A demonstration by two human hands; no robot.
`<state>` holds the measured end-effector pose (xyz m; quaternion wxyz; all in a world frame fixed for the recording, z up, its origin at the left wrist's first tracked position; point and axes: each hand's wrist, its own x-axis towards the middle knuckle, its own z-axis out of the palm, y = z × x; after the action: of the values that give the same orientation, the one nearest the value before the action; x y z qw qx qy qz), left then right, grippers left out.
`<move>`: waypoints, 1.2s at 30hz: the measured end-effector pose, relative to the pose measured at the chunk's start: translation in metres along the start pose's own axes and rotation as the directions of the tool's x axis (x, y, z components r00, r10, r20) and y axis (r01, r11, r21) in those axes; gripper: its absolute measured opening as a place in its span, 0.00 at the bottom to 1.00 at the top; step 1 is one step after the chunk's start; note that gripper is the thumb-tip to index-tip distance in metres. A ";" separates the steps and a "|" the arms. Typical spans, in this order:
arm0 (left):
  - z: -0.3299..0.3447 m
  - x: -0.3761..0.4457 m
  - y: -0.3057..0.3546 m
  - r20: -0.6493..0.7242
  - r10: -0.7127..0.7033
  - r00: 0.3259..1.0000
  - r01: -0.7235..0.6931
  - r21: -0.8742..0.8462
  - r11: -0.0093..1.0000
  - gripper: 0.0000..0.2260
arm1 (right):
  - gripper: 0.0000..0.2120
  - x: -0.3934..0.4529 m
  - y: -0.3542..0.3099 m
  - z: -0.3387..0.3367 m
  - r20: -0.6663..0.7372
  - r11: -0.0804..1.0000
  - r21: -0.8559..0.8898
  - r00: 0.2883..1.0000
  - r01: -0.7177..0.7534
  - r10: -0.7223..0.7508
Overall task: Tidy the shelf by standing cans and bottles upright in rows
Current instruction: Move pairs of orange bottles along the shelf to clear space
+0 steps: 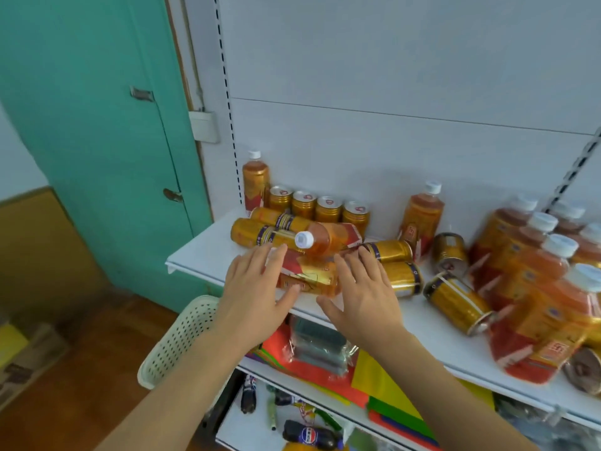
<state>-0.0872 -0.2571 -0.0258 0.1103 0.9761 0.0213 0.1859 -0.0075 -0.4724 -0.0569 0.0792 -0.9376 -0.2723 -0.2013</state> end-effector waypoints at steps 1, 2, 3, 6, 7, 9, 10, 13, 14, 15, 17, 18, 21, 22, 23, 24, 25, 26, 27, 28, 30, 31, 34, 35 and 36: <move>0.003 0.011 -0.004 0.000 0.022 1.000 -0.022 -0.012 1.000 0.35 | 0.41 0.004 0.002 0.004 0.010 1.000 -0.014 1.000 -0.011 0.011; 0.006 0.020 -0.008 0.001 0.041 0.999 -0.041 -0.030 0.999 0.35 | 0.41 0.008 0.004 0.006 -0.002 1.000 -0.010 1.000 -0.024 0.024; 0.010 0.030 -0.012 0.003 0.063 0.998 -0.063 -0.054 0.997 0.34 | 0.40 0.011 0.004 0.005 -0.037 0.999 0.012 0.999 -0.038 0.039; 0.023 0.053 -0.024 0.046 0.152 0.987 -0.147 -0.106 0.983 0.33 | 0.33 0.027 0.000 -0.003 -0.153 0.995 0.096 0.987 -0.025 0.039; 0.027 0.060 -0.028 0.067 0.180 0.981 -0.171 -0.126 0.977 0.32 | 0.32 0.034 -0.002 -0.007 -0.156 0.995 0.102 0.988 0.008 0.008; 0.035 0.069 -0.036 0.088 0.245 0.965 -0.233 -0.133 0.963 0.32 | 0.33 0.050 -0.010 -0.014 -0.115 0.993 0.093 0.992 0.068 -0.057; 0.037 0.072 -0.040 0.095 0.282 0.955 -0.270 -0.121 0.955 0.32 | 0.34 0.058 -0.013 -0.018 -0.079 0.993 0.084 0.994 0.080 -0.073; 0.041 0.079 -0.050 0.102 0.361 0.927 -0.352 -0.098 0.931 0.31 | 0.31 0.079 -0.017 -0.021 0.017 0.992 0.071 0.994 0.102 -0.104; 0.041 0.079 -0.052 0.109 0.381 0.918 -0.372 -0.090 0.924 0.32 | 0.27 0.084 -0.017 -0.021 0.029 0.990 0.078 0.992 0.120 -0.123; 0.041 0.080 -0.053 0.117 0.396 0.911 -0.390 -0.077 0.918 0.32 | 0.23 0.088 -0.017 -0.022 0.025 0.988 0.066 0.990 0.140 -0.142; 0.040 0.081 -0.052 0.122 0.421 0.899 -0.421 -0.029 0.907 0.33 | 0.21 0.093 -0.015 -0.027 0.020 0.992 0.049 0.993 0.119 -0.120; 0.039 0.083 -0.050 0.124 0.432 0.893 -0.435 -0.002 0.900 0.33 | 0.20 0.095 -0.015 -0.033 0.007 0.995 0.093 0.999 0.042 -0.043; 0.039 0.088 -0.042 0.124 0.495 0.860 -0.499 -0.003 0.867 0.33 | 0.19 0.099 0.004 -0.059 -0.050 0.921 0.248 0.945 -0.300 0.322; 0.041 0.089 -0.039 0.129 0.524 0.842 -0.526 -0.023 0.850 0.33 | 0.20 0.099 0.011 -0.064 -0.050 0.893 0.286 0.925 -0.348 0.377; 0.042 0.089 -0.036 0.135 0.548 0.826 -0.548 -0.040 0.836 0.33 | 0.20 0.099 0.016 -0.068 -0.044 0.876 0.313 0.916 -0.367 0.399; 0.044 0.090 -0.033 0.141 0.562 0.815 -0.561 -0.047 0.826 0.34 | 0.20 0.101 0.018 -0.069 -0.032 0.869 0.324 0.914 -0.374 0.405; 0.045 0.090 -0.030 0.146 0.566 0.811 -0.566 -0.046 0.823 0.35 | 0.21 0.102 0.019 -0.068 -0.019 0.866 0.331 0.915 -0.374 0.403; 0.045 0.092 -0.029 0.151 0.568 0.809 -0.569 -0.041 0.821 0.36 | 0.21 0.103 0.019 -0.067 -0.006 0.866 0.331 0.917 -0.374 0.398; 0.045 0.094 -0.028 0.157 0.572 0.805 -0.575 -0.033 0.818 0.36 | 0.22 0.105 0.018 -0.066 0.003 0.865 0.335 0.918 -0.374 0.396; 0.044 0.096 -0.028 0.159 0.580 0.799 -0.585 -0.021 0.811 0.36 | 0.22 0.107 0.017 -0.066 0.008 0.866 0.333 0.920 -0.372 0.392; 0.041 0.100 -0.030 0.167 0.601 0.782 -0.606 -0.020 0.795 0.36 | 0.25 0.112 0.015 -0.065 0.023 0.871 0.330 0.926 -0.363 0.377; 0.038 0.100 -0.033 0.169 0.610 0.774 -0.613 -0.036 0.789 0.36 | 0.26 0.114 0.013 -0.065 0.034 0.875 0.329 0.931 -0.355 0.365; 0.030 0.096 -0.050 0.137 0.603 0.786 -0.587 -0.137 0.798 0.34 | 0.27 0.116 0.011 -0.062 0.074 0.884 0.313 0.936 -0.349 0.343; 0.028 0.094 -0.058 0.116 0.582 0.805 -0.555 -0.197 0.808 0.34 | 0.26 0.117 0.012 -0.060 0.073 0.878 0.326 0.935 -0.351 0.347; 0.026 0.091 -0.067 0.100 0.542 0.834 -0.498 -0.288 0.818 0.33 | 0.24 0.117 0.013 -0.059 0.068 0.865 0.352 0.932 -0.357 0.356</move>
<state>0.0066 -0.1898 -0.0315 0.1788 0.9351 -0.2803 0.1227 0.0704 -0.4428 0.0450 0.2846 -0.9414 -0.1266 -0.1297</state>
